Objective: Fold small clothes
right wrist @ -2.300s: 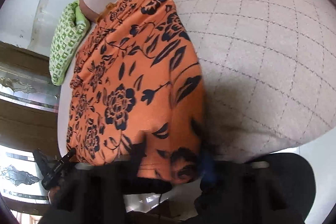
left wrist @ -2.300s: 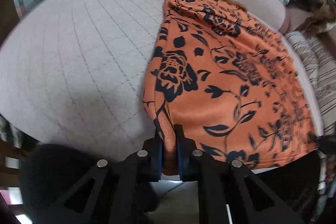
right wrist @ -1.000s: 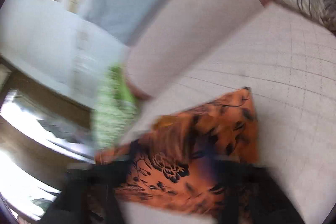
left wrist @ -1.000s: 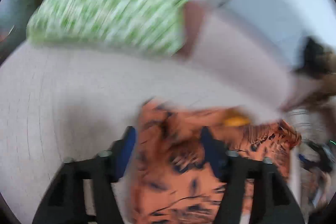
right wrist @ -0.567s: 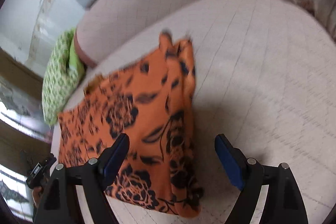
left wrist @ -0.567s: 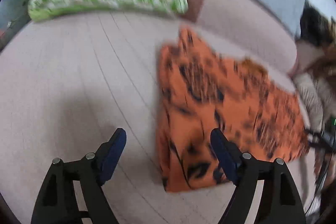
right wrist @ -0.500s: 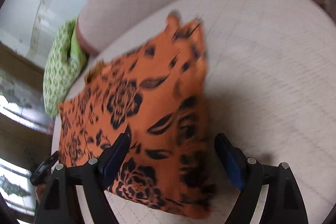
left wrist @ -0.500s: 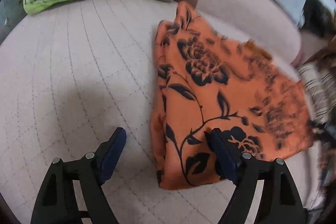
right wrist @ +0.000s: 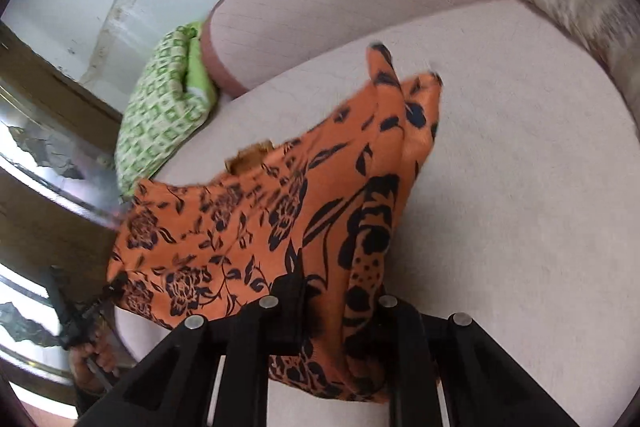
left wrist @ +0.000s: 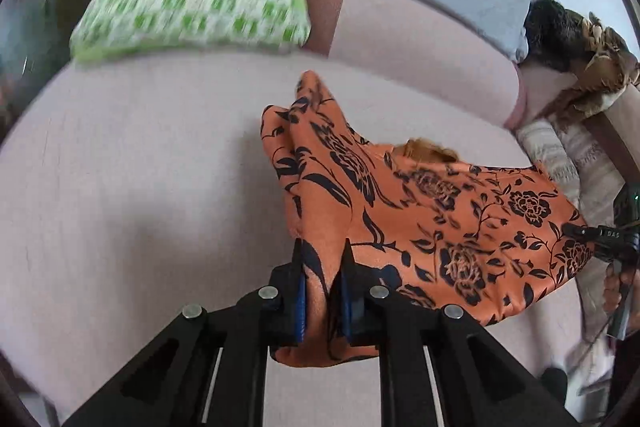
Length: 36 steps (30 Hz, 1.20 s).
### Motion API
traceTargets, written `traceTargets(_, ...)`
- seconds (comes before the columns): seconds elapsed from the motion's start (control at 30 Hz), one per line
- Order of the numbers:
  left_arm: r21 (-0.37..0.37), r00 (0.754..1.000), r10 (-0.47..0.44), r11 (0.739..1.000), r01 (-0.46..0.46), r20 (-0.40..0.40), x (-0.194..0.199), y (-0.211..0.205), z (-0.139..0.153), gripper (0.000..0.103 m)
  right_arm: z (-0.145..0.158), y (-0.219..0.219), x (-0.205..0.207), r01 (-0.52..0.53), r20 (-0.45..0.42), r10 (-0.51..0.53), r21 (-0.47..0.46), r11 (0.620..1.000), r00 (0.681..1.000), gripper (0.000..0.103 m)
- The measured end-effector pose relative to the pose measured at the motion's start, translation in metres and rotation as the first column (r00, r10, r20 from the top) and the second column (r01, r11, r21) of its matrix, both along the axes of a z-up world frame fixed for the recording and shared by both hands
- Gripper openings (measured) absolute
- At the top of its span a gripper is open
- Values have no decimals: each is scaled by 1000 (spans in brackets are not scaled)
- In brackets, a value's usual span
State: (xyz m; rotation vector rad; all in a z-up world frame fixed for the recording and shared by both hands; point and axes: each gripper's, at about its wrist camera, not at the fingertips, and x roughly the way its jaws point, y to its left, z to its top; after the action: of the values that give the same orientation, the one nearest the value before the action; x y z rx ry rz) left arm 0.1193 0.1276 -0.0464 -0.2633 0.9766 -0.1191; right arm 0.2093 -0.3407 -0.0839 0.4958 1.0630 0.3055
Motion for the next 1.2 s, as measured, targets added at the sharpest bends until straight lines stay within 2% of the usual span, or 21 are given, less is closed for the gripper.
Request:
traceTargets(0.07,0,996,14,1000,-14,-93,-29,6,-41,20,-31,-3,-34,-16,-64,15,-23,1000,998,24)
traceTargets(0.1,19,990,19,1000,-16,-143,-36,8,-60,26,-57,-3,-48,-35,-115,32,-23,999,993,37)
traceTargets(0.13,18,989,19,1000,-17,-147,-44,11,-72,28,-81,-5,-57,-35,-169,29,-33,999,985,50)
traceTargets(0.17,2,996,11,1000,-11,-90,-50,15,-68,29,-88,-11,-68,-13,-126,12,-5,1000,992,52)
traceTargets(0.2,26,996,14,1000,-12,-92,-50,17,-60,44,-81,-17,-76,11,-69,-10,23,1000,998,53)
traceTargets(0.23,54,996,33,998,-29,-82,-45,20,-51,52,-73,-23,-78,51,-63,-49,22,998,997,56)
traceTargets(0.27,59,998,41,998,-38,-46,-44,22,-39,52,-65,-28,-79,78,-42,-77,25,997,996,65)
traceTargets(0.3,52,999,34,998,-33,-10,-38,25,-27,52,-55,-30,-76,98,-1,-98,33,995,995,67)
traceTargets(0.4,56,999,19,998,-21,31,-3,23,-10,52,-35,-32,-58,111,41,-112,14,994,993,67)
traceTargets(0.47,75,1000,-8,997,6,14,29,17,-17,52,-32,-29,-40,107,58,-107,3,994,993,67)
traceTargets(0.57,109,1000,-24,994,26,-17,65,11,-39,49,-31,-30,-16,125,83,-119,-67,990,989,67)
traceTargets(0.7,132,999,-17,991,23,-46,97,6,-58,29,-40,-30,20,150,79,-141,-114,982,987,67)
traceTargets(0.73,140,998,-14,990,22,-55,100,5,-60,16,-44,-27,29,145,73,-136,-138,980,988,66)
traceTargets(0.77,154,997,0,988,12,-73,105,6,-66,9,-49,-26,37,133,61,-126,-152,979,990,54)
traceTargets(0.8,153,997,9,988,4,-82,105,8,-67,7,-55,-21,47,106,25,-104,-179,978,994,20)
traceTargets(0.87,165,998,23,986,-12,-61,102,10,-65,5,-52,-15,51,103,37,-97,-242,965,995,8)
traceTargets(0.97,205,999,26,978,-22,-19,96,7,-64,5,-36,-12,42,153,122,-120,-311,938,985,7)
traceTargets(1.03,190,998,42,981,-31,-56,101,11,-79,7,-65,-18,54,121,10,-125,-329,936,992,9)
traceTargets(1.07,177,997,59,983,-51,-40,100,14,-79,8,-75,-27,55,143,-3,-150,-287,947,989,11)
traceTargets(1.13,151,996,86,985,-79,-36,97,19,-73,13,-63,-39,46,213,45,-208,-214,953,977,13)
traceTargets(1.2,155,994,108,983,-102,-29,92,26,-64,18,-46,-41,35,251,87,-236,-242,937,968,35)
